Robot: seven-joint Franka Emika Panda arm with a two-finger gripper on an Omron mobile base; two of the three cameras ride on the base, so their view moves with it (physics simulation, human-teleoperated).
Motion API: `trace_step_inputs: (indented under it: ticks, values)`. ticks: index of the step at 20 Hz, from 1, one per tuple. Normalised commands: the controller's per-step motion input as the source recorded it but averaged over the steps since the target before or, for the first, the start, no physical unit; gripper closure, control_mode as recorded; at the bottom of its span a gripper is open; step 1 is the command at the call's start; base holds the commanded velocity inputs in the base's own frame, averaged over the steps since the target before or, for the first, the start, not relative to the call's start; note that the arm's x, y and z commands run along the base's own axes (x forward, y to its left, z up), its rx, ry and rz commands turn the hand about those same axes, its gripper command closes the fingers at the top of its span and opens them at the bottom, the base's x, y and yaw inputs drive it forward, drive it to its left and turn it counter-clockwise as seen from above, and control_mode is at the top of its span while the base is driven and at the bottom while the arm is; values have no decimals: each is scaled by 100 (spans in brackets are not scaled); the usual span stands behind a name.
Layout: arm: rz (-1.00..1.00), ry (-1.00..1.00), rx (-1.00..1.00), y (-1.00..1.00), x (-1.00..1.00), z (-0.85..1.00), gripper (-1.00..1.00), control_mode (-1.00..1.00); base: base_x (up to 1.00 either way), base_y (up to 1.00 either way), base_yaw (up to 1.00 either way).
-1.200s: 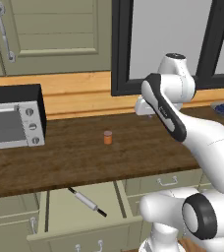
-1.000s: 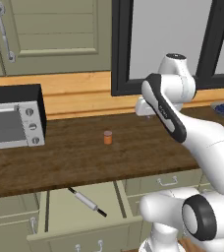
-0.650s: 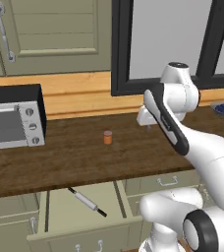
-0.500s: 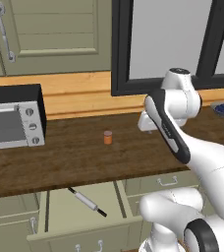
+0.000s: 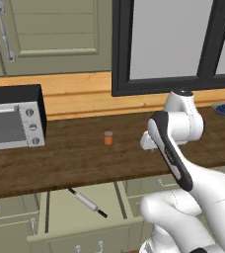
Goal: Pick the rolling pin from the drawer and place it on the counter.
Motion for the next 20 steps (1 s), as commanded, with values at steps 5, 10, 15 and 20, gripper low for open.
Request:
trace_step_inputs:
  ticks: [5, 10, 15, 20]
  values:
    - [0, 0, 0, -1, -20, -29, -100, 100, -6, -2, 0]
    - [0, 0, 0, 0, 0, 0, -100, 100, -53, -33, 0]
    - [0, 0, 0, 0, 0, 0, -100, 100, -71, -26, 0]
    - [0, 0, 0, 0, 0, 0, -100, 100, -35, 47, 3]
